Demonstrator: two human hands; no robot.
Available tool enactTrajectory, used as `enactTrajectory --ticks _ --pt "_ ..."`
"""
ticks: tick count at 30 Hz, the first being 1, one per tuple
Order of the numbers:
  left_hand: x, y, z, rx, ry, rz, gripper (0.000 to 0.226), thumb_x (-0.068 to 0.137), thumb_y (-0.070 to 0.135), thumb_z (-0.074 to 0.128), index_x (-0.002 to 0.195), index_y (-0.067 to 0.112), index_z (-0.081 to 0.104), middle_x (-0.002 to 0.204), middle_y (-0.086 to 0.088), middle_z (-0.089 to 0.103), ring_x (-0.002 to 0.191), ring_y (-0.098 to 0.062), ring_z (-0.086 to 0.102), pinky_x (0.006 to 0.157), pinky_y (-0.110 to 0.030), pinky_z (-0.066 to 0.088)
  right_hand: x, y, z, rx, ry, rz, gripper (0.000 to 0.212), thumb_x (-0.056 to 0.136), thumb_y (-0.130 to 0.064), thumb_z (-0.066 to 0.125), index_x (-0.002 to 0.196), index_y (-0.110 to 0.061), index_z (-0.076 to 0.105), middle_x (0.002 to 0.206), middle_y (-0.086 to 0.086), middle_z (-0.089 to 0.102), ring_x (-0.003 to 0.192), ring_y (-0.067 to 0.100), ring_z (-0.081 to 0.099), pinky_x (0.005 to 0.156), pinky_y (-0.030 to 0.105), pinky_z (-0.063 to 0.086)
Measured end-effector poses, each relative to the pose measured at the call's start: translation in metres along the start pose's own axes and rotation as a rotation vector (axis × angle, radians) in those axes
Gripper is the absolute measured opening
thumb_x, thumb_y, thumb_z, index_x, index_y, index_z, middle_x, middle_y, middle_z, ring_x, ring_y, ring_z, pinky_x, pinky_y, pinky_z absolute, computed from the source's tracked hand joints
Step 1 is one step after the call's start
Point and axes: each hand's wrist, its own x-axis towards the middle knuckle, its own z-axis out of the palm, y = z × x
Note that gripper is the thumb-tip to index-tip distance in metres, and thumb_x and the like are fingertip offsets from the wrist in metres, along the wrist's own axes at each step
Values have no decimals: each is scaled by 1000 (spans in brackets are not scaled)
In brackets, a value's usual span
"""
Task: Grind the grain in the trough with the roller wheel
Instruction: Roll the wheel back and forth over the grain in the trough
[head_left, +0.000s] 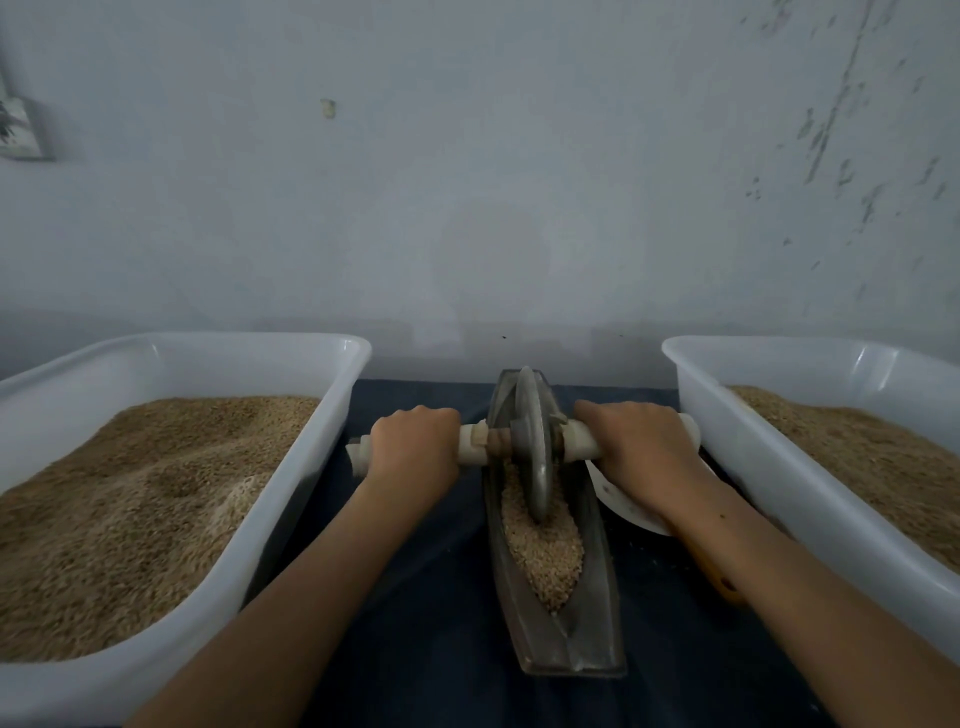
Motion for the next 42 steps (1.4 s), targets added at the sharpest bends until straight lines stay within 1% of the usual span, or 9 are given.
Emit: enactTrajectory --ticks 3,6,12,18,23,28,34,37,42 --pt "0 0 0 7 0 3 18 91 26 54 107 18 56 103 -2 62 93 -20 59 73 -29 40 0 1 -2 5 -8 -6 10 88 -22 53 93 -28 48 89 -3 64 84 23 61 60 31 30" --pt "-1 -1 -2 44 -47 21 20 89 27 55 106 17 58 99 -2 62 89 -19 59 71 -28 40 1 4 -11 40 -150 -27 13 87 -26 56 84 -33 45 88 -6 63 83 19 61 61 30 32" --pt "2 -2 -8 72 -188 39 26 85 32 62 105 16 57 83 3 51 78 -15 51 70 -29 40 4 7 -25 105 -405 -55 23 84 -31 65 107 -35 60 95 -7 64 78 12 54 54 23 31" --pt "3 -3 0 8 -85 18 19 88 28 59 104 18 56 93 0 59 87 -18 58 74 -29 43 3 4 -11 61 -168 -28 10 89 -25 54 97 -31 54 91 -5 64 83 19 60 63 31 39" --pt "0 0 5 -1 99 17 15 91 29 53 102 19 52 97 -1 61 87 -19 60 72 -30 43 1 2 5 13 32 0 10 89 -23 54 97 -26 50 87 -3 64 82 23 62 58 31 26" --pt "2 -1 2 50 1 19 18 88 28 57 103 18 57 90 1 58 81 -17 56 69 -28 41 2 5 -4 56 -116 -2 9 87 -25 55 91 -31 50 89 -5 63 85 21 61 62 32 34" --pt "6 -5 -5 36 -256 30 29 81 33 65 103 18 56 71 6 45 74 -15 51 69 -29 40 4 5 -25 92 -369 -43 21 84 -29 63 103 -36 61 94 -6 64 87 16 61 63 28 36" --pt "6 -5 -4 34 -197 25 25 83 32 64 102 18 56 74 6 47 75 -15 51 69 -29 40 4 4 -21 98 -332 -28 17 86 -28 60 102 -35 60 95 -6 65 88 17 61 66 29 38" --pt "3 -2 3 60 105 36 17 89 29 55 103 19 53 95 0 61 84 -19 58 66 -29 36 2 4 0 61 -64 19 8 90 -27 53 97 -30 50 93 -3 65 86 22 62 64 32 37"
